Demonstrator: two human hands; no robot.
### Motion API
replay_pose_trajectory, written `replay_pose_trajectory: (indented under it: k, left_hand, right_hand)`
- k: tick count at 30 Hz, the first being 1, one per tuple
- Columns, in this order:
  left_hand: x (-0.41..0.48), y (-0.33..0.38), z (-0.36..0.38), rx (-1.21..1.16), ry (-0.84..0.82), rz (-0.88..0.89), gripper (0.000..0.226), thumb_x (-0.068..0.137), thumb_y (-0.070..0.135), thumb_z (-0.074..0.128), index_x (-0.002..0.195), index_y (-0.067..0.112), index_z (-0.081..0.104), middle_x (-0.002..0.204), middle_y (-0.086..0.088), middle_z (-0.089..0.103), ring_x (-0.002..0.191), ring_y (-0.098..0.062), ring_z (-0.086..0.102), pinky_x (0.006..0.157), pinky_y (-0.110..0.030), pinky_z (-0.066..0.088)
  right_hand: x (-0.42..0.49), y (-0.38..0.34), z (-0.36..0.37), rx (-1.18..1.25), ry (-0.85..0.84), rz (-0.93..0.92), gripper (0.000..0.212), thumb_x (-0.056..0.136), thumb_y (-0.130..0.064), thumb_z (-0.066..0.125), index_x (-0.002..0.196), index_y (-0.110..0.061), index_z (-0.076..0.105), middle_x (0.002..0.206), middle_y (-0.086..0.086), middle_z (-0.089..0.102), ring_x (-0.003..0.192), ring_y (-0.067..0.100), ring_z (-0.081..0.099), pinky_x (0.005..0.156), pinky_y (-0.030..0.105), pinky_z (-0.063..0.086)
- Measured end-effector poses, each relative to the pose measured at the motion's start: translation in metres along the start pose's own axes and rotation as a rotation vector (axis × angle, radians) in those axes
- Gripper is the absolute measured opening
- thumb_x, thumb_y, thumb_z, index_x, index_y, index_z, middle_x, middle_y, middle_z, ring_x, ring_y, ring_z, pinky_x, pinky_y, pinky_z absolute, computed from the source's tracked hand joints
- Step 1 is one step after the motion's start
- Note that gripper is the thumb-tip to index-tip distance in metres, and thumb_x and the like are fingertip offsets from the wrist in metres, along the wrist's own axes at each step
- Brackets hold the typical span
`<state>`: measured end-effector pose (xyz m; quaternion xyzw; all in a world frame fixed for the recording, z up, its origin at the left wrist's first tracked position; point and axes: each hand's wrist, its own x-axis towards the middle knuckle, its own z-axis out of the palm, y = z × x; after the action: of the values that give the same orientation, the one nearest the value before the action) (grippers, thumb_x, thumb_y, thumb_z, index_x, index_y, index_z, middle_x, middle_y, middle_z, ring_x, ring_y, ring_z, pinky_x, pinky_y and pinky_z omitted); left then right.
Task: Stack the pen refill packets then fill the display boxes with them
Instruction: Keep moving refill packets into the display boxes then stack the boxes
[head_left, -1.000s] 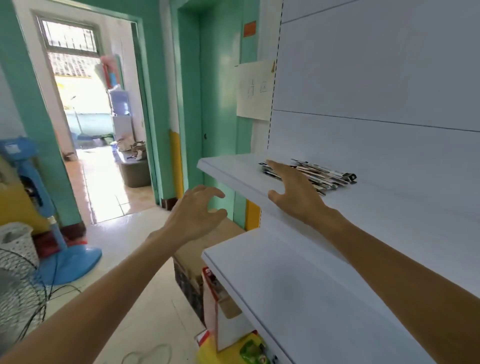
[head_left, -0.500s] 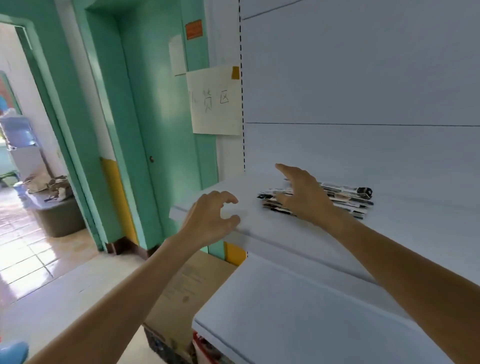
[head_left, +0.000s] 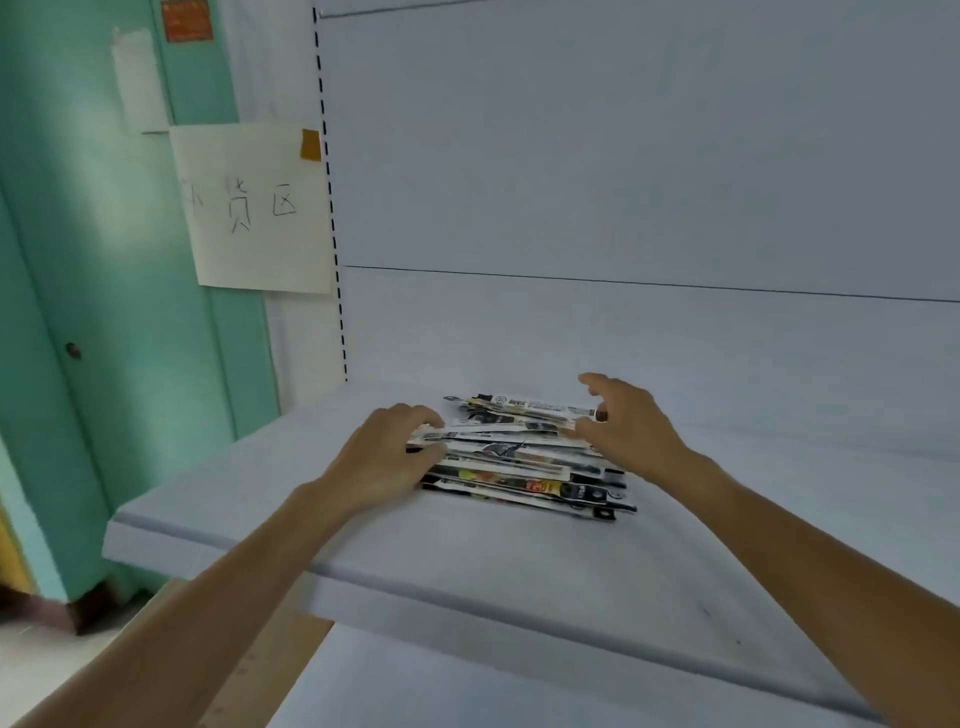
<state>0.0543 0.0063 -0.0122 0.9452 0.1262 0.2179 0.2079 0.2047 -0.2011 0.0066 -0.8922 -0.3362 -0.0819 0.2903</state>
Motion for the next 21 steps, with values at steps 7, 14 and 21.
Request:
replay_pose_trajectory:
  k: [7, 14, 21]
  left_hand:
    - [0.031, -0.008, 0.007, -0.027, -0.256, 0.090, 0.030, 0.086, 0.028, 0.056, 0.115, 0.029, 0.058, 0.118, 0.008, 0.058, 0.111, -0.014, 0.053, 0.097, -0.031, 0.041]
    - [0.061, -0.006, 0.010, -0.134, -0.322, 0.187, 0.027, 0.087, 0.043, 0.056, 0.096, 0.021, 0.067, 0.098, 0.004, 0.063, 0.089, -0.011, 0.059, 0.087, -0.034, 0.047]
    - [0.083, -0.013, 0.020, -0.048, -0.351, 0.166, 0.042, 0.088, 0.033, 0.061, 0.125, 0.014, 0.054, 0.129, -0.002, 0.055, 0.118, -0.018, 0.051, 0.096, -0.029, 0.040]
  right_hand:
    - [-0.006, 0.024, -0.004, 0.048, 0.019, 0.209, 0.049, 0.086, -0.011, 0.055, 0.133, -0.021, 0.048, 0.126, 0.007, 0.057, 0.107, 0.020, 0.055, 0.093, 0.030, 0.043]
    - [-0.004, 0.014, 0.010, 0.068, 0.046, 0.243, 0.047, 0.081, -0.003, 0.056, 0.126, -0.016, 0.055, 0.117, 0.004, 0.061, 0.092, 0.013, 0.054, 0.080, 0.021, 0.041]
    - [-0.002, 0.016, 0.011, 0.040, 0.073, 0.228, 0.040, 0.084, -0.003, 0.055, 0.122, -0.013, 0.058, 0.116, 0.001, 0.061, 0.093, 0.011, 0.055, 0.074, 0.015, 0.040]
